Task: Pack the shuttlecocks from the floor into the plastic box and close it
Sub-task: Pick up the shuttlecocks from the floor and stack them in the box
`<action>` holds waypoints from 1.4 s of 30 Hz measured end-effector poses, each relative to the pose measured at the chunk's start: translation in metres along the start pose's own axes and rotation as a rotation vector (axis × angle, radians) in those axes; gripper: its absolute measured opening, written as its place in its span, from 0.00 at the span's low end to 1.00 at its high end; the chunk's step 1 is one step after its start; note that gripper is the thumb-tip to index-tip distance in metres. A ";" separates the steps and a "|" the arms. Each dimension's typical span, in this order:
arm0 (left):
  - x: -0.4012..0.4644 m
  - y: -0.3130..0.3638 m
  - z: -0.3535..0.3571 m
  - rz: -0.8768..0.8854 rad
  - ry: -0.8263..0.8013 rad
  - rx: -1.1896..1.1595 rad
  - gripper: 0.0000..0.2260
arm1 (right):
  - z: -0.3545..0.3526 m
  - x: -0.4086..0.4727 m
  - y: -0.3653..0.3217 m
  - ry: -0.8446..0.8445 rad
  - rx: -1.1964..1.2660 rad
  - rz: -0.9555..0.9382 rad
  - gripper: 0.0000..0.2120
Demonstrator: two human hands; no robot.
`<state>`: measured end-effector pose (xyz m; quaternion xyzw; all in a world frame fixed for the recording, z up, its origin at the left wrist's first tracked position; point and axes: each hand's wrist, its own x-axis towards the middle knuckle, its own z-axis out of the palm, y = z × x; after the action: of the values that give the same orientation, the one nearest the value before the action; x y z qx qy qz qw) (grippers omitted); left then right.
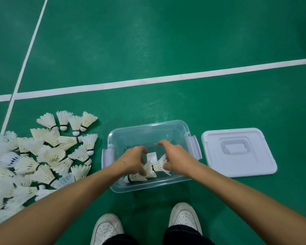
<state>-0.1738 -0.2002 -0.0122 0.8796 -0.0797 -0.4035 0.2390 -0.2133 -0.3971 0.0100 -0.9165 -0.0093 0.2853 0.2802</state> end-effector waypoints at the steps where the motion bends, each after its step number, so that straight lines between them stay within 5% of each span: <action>1: 0.000 0.000 0.000 -0.002 0.009 -0.006 0.38 | 0.002 0.002 0.000 -0.027 0.047 0.019 0.42; 17: -0.002 -0.002 0.011 0.078 0.094 0.141 0.36 | 0.007 0.015 -0.002 -0.233 0.183 0.115 0.49; 20: -0.020 0.006 -0.003 0.138 0.215 0.163 0.38 | -0.007 0.004 -0.003 -0.147 0.146 0.084 0.46; 27: -0.088 -0.006 -0.075 0.317 0.492 -0.268 0.24 | -0.044 -0.027 -0.022 0.140 0.194 -0.139 0.32; 42: -0.104 -0.176 -0.149 0.011 0.658 -0.184 0.30 | -0.070 0.053 -0.177 0.110 0.099 -0.516 0.32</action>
<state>-0.1404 0.0418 0.0560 0.9368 0.0337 -0.1025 0.3327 -0.1068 -0.2741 0.1221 -0.8831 -0.2136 0.1543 0.3883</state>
